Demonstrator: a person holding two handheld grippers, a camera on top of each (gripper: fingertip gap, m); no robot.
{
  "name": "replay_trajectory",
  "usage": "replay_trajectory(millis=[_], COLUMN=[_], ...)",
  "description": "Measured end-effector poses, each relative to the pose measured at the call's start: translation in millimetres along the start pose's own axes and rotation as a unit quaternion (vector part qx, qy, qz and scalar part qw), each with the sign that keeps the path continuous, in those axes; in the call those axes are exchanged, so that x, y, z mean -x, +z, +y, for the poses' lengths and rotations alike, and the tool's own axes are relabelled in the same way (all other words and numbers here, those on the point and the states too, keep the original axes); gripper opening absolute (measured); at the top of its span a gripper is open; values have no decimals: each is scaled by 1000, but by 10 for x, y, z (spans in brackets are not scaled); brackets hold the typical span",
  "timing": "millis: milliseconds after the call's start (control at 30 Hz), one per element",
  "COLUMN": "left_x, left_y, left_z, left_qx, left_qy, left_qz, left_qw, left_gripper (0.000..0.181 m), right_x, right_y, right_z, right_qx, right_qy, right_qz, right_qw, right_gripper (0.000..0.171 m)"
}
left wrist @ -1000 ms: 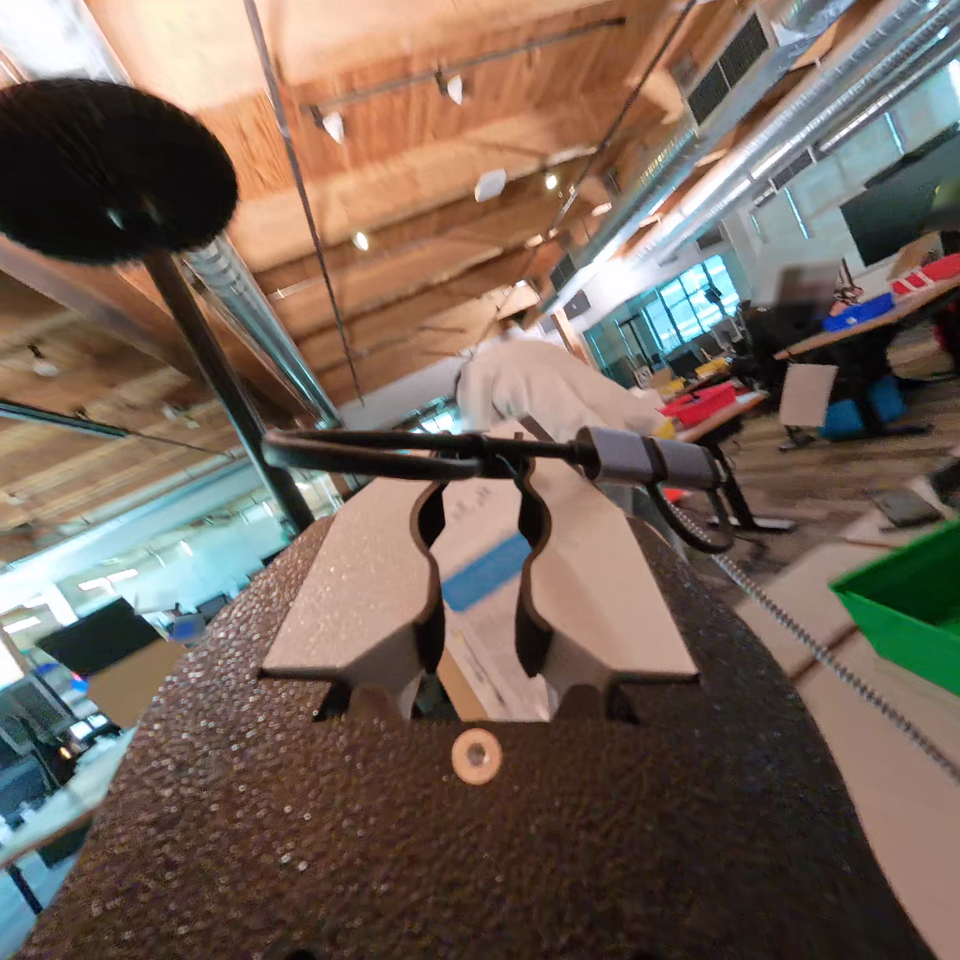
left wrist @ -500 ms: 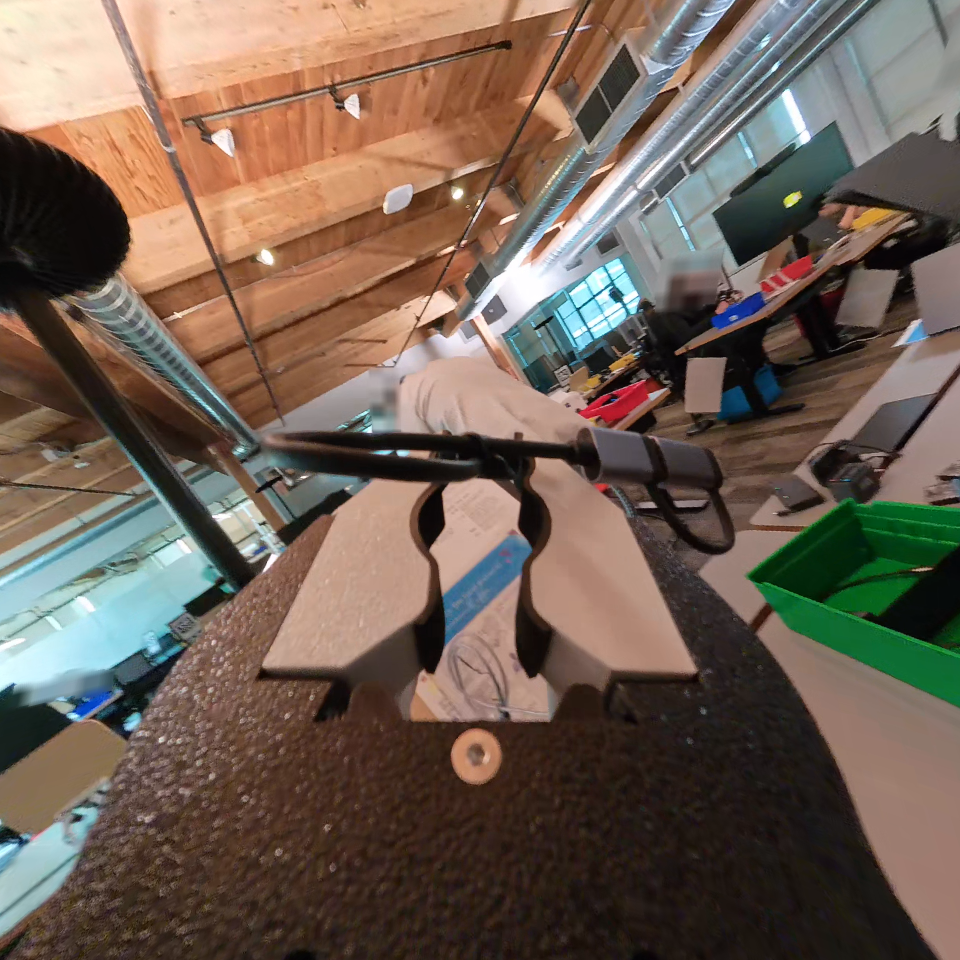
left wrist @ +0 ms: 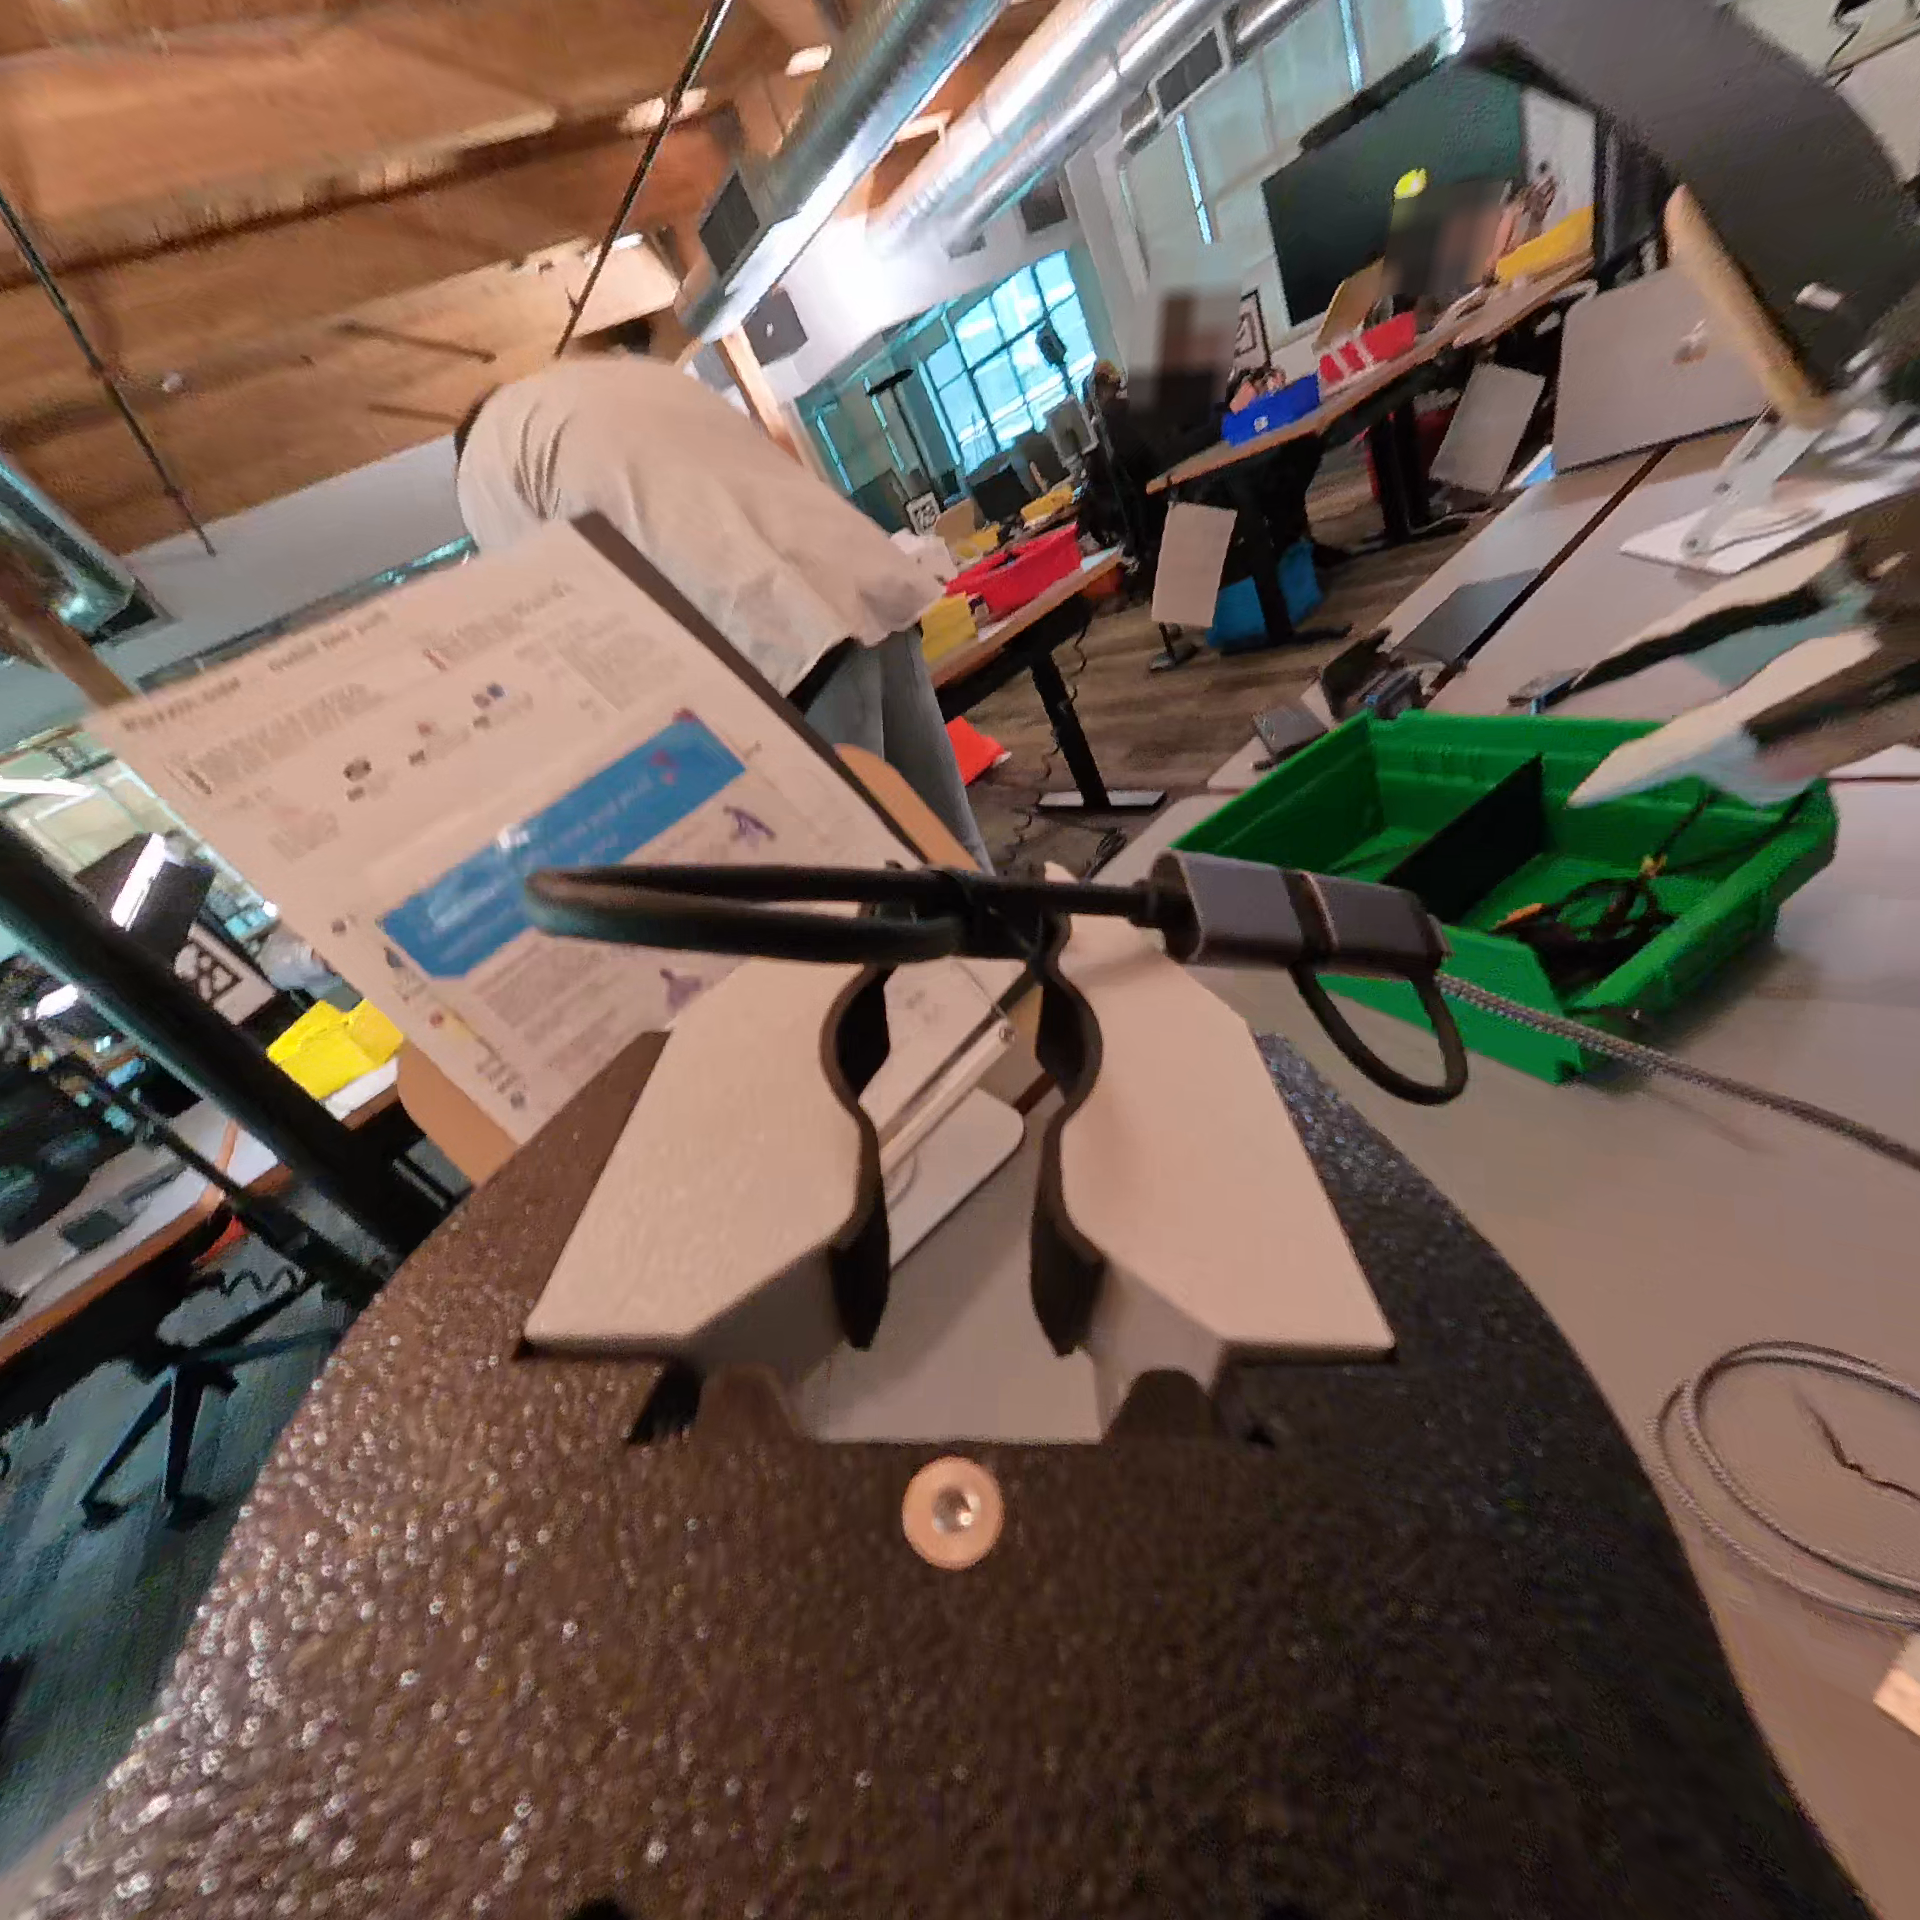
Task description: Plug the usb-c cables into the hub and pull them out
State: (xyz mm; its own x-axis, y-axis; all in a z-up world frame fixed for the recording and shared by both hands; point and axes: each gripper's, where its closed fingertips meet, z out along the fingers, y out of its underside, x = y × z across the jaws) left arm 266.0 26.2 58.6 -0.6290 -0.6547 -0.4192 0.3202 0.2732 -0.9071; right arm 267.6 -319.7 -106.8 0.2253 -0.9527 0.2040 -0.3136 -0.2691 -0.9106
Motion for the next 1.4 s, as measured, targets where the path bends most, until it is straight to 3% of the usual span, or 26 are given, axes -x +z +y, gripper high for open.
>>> replay_trajectory(millis=[100, 167, 233, 367, 467, 567, 633, 767, 1200, 1333, 1400], left_x=[-201, -429, -707, -1195, -1420, -1590, -1610, -1630, -1661, -1650, -1620], left_y=[20, 48, 59, -26, -125, -199, -232, -302, -406, -397, -368], left_z=[300, 419, 483, 504, 544, 597, 647, 833, 870, 873, 911], left_qx=[6, -10, -32, -76, -87, -81, -73, -29, -48, -26, -5], left_qy=[-46, -84, -99, -123, -81, -46, -12, 56, 95, 81, 93], left_qz=[24, 61, 110, 200, 235, 261, 257, 246, 199, 181, 156], left_qw=[999, 995, 988, 969, 965, 961, 963, 967, 974, 980, 983], left_gripper=[21, 21, 22, 22, 21, 22, 21, 21, 23, 22, 22], right_x=[797, 1579, 2068, 2341, 2560, 2655, 2639, 2668, 2844, 2859, 2849], right_y=[-173, -324, -414, -398, -430, -512, -555, -591, -574, -561, -466], right_z=[-286, -456, -496, -620, -600, -672, -702, -696, -727, -737, -711], right_qx=[-107, -165, -168, -162, -145, -149, -156, -136, -98, -112, -123], right_qy=[117, 200, 285, 386, 373, 382, 395, 374, 427, 415, 397], right_qz=[-134, -314, -450, -546, -582, -622, -642, -666, -689, -677, -640], right_qw=[978, 913, 829, 725, 708, 667, 639, 631, 578, 598, 646], right_gripper=[66, 64, 60, 54, 57, 25, 16, 10, 9, 13, 16])
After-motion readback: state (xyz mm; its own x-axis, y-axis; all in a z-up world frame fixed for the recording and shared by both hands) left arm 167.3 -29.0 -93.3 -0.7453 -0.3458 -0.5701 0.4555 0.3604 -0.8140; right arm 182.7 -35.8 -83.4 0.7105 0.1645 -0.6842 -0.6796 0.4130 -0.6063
